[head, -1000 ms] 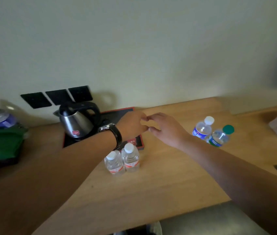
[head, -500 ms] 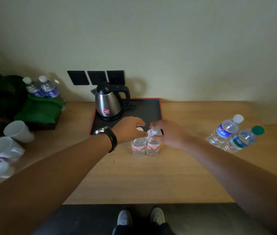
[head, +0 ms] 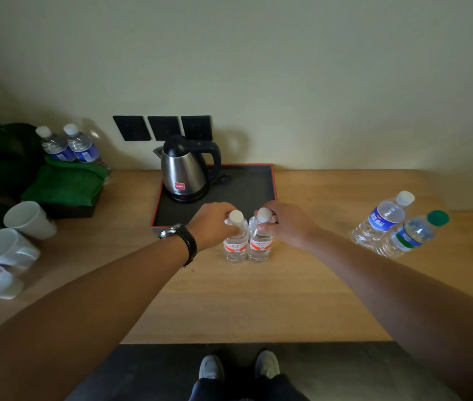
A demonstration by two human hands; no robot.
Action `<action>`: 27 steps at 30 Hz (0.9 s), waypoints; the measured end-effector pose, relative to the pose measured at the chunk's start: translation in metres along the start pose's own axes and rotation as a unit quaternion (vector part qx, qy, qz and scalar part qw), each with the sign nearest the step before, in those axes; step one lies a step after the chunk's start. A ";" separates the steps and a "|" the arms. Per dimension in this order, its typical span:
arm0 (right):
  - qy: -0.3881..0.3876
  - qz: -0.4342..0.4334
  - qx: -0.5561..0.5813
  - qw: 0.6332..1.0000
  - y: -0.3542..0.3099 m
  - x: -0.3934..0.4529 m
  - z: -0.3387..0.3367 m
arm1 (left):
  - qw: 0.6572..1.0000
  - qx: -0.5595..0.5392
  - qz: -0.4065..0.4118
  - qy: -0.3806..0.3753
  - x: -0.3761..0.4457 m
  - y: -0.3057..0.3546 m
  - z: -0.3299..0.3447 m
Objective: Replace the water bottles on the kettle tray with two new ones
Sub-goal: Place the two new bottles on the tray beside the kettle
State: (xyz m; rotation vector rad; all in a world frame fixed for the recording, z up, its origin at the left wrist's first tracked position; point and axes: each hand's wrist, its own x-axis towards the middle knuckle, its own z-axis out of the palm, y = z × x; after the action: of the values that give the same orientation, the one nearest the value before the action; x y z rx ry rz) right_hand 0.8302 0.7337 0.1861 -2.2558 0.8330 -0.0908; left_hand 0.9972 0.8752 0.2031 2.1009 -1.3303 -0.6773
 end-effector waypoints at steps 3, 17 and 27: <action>-0.005 -0.015 0.001 1.000 0.000 0.005 0.000 | 1.000 -0.003 0.003 0.005 0.006 -0.002 -0.003; -0.024 -0.033 0.004 0.999 -0.021 0.072 -0.057 | 0.999 0.032 0.005 -0.001 0.086 0.016 -0.054; 0.016 -0.025 0.026 0.999 -0.013 0.153 -0.102 | 0.999 0.039 0.015 0.018 0.177 0.037 -0.076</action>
State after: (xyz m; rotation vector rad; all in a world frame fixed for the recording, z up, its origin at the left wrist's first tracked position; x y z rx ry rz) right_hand 0.9277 0.5882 0.2440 -2.2316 0.7836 -0.1701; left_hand 1.0921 0.7142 0.2614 2.1396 -1.3849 -0.5804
